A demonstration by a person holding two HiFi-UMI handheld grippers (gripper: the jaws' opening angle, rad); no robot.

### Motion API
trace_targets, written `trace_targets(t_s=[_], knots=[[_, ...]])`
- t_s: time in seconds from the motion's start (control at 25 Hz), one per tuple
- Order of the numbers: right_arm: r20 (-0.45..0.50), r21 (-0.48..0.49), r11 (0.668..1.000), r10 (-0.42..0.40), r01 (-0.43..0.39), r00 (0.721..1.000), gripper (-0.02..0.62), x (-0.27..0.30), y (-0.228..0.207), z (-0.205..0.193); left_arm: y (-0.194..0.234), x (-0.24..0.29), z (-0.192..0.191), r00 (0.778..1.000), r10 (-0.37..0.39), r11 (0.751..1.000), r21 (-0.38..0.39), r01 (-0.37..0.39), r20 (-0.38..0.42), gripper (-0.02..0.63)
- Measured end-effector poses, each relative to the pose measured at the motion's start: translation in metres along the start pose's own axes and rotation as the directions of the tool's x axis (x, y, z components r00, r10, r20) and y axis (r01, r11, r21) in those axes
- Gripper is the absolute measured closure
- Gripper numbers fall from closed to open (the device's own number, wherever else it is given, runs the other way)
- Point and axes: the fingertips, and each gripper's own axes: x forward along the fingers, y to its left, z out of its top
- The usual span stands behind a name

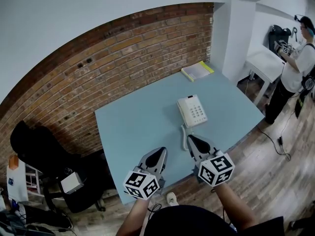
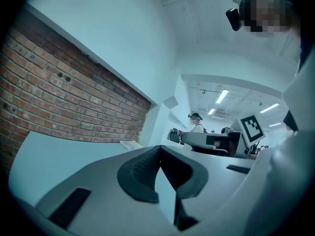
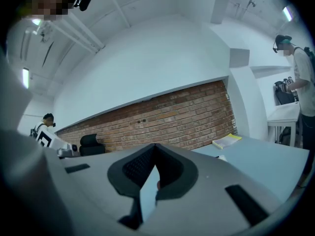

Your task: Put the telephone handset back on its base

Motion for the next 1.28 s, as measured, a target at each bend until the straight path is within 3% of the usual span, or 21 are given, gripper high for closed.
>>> trace_targets(t_s=[0.88,1.28], knots=[[0.012,-0.020,0.998,0.052,-0.052,0.999,0.583,-0.098,0.000,-0.001,-0.103,-0.020,-0.017,0.999,0.025,0.999,0.037,-0.027,0.033,0.597],[0.024,-0.012,0.998,0.061,-0.060,0.998,0.583,-0.124,0.001,-0.004,-0.129,-0.026,-0.026,0.999,0.034,0.998,0.056,-0.036,0.032,0.597]])
